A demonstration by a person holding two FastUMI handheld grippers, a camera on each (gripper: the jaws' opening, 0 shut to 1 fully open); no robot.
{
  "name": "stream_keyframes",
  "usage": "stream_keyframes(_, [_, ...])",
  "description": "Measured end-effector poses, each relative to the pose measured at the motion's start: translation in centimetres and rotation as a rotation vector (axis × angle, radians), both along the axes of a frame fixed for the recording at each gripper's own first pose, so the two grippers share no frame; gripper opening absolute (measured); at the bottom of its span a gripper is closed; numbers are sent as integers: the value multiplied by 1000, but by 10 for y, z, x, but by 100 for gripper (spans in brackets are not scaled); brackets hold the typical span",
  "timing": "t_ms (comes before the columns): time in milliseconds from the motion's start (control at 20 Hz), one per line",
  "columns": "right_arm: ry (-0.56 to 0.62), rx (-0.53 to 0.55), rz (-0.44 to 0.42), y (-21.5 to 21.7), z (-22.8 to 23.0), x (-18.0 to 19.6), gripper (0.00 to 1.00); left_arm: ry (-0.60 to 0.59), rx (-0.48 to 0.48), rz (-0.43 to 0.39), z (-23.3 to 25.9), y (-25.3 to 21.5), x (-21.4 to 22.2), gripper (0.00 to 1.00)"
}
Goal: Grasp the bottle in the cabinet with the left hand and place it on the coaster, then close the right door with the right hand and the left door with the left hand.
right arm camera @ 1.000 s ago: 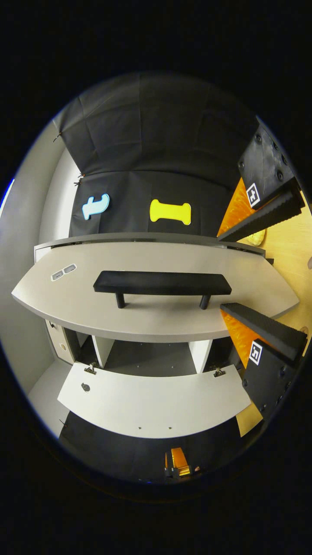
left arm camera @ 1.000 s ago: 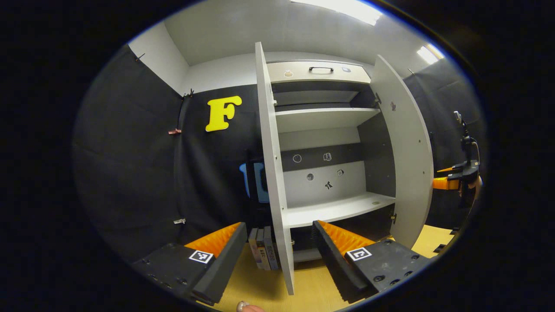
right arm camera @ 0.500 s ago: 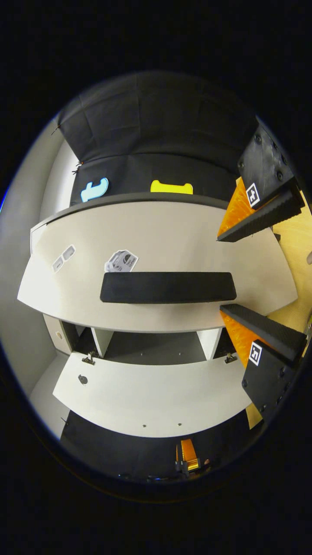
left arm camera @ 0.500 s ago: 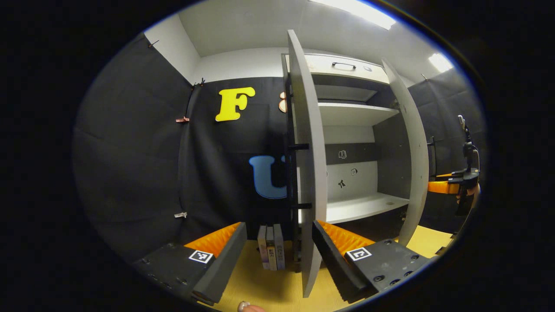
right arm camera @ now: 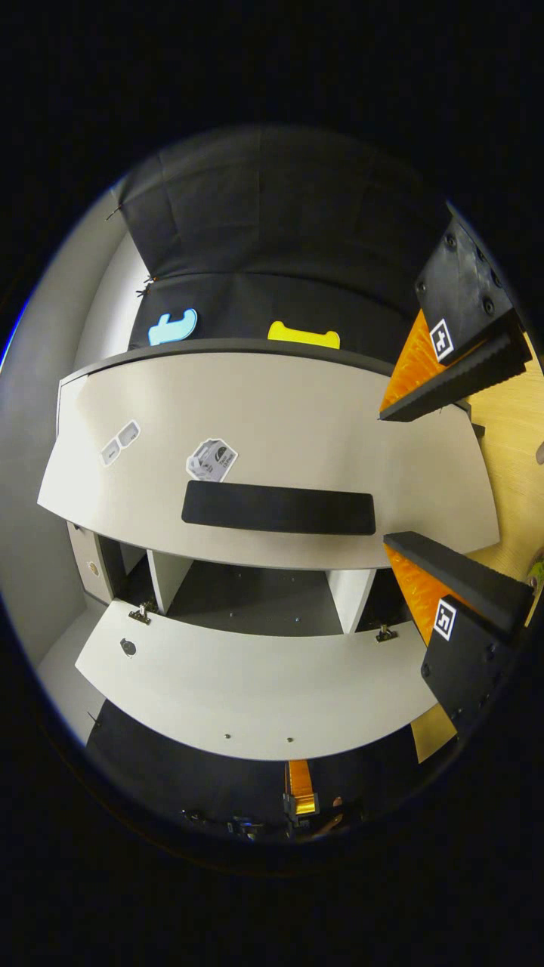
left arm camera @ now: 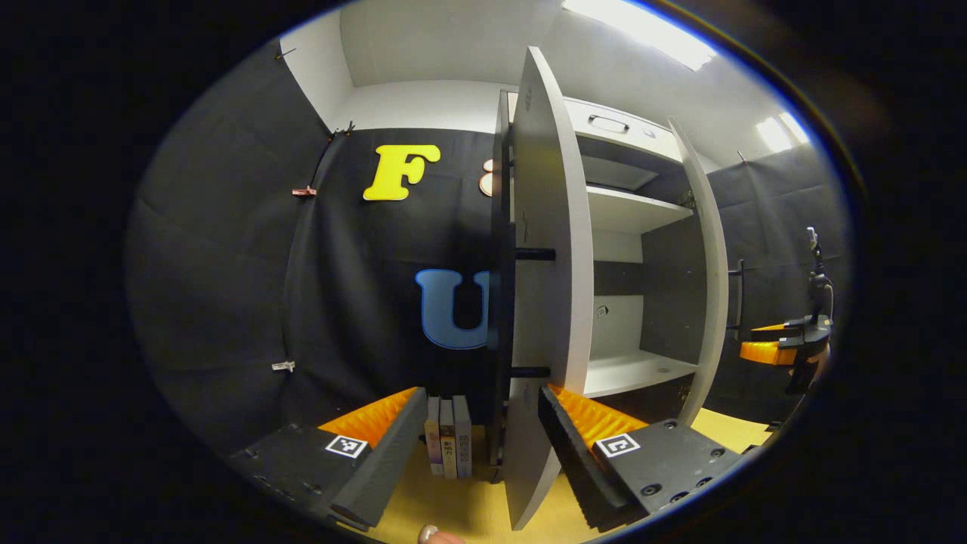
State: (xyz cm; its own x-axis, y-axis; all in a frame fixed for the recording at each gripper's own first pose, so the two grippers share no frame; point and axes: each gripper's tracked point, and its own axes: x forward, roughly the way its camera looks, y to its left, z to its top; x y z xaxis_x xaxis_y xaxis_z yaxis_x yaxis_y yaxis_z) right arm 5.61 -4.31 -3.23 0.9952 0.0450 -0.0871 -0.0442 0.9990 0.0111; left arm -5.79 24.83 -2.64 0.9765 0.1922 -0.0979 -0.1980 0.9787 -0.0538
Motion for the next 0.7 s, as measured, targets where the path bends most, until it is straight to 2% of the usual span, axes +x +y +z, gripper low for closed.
stream_keyframes(200, [-4, 7, -35, -15, 5, -6, 98, -2, 31, -43, 2, -10, 5, 94])
stream_keyframes(350, [-15, 9, -55, -23, 10, -12, 98, -10, 17, -77, 0, -25, 10, 94])
stream_keyframes(700, [-20, -3, -84, -36, 18, -15, 98, -37, 12, -202, 0, -71, 33, 94])
